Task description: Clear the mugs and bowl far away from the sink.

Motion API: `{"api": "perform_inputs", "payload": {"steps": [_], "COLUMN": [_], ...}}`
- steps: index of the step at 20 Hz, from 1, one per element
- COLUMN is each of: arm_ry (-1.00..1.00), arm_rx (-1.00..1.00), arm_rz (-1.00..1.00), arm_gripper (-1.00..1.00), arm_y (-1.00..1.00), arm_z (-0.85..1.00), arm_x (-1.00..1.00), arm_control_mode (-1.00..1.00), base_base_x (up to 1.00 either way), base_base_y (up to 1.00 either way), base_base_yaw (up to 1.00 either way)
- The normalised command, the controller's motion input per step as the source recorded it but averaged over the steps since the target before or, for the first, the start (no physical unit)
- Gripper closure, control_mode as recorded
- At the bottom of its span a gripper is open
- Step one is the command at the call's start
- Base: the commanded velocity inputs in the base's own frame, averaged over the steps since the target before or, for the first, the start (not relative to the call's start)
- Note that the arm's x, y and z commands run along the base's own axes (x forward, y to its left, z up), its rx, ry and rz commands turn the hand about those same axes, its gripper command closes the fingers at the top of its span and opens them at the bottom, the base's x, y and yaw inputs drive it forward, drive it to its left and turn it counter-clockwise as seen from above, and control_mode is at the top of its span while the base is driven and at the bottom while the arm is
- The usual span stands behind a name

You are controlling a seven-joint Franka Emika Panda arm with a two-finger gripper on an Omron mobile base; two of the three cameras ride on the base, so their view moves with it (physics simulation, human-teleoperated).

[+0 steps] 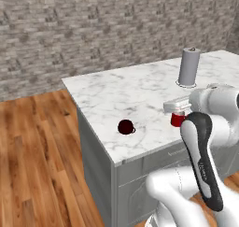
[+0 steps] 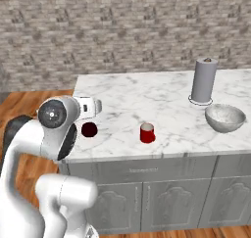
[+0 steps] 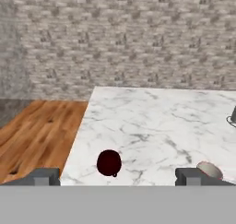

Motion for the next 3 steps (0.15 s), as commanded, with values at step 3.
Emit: {"api": "perform_inputs", "payload": {"steps": [3], "arm_ry": [-0.02], "arm_rx": [0.11], "arm_rz": [-0.13], "arm_gripper": [-1.0], "arm_y": [-0.01], "arm_z": [1.0], "arm_x": [-1.0], "arm_control_mode": [-1.0], "base_base_x": [0.0], "base_base_y": [0.0], "base_base_yaw": [0.0]}}
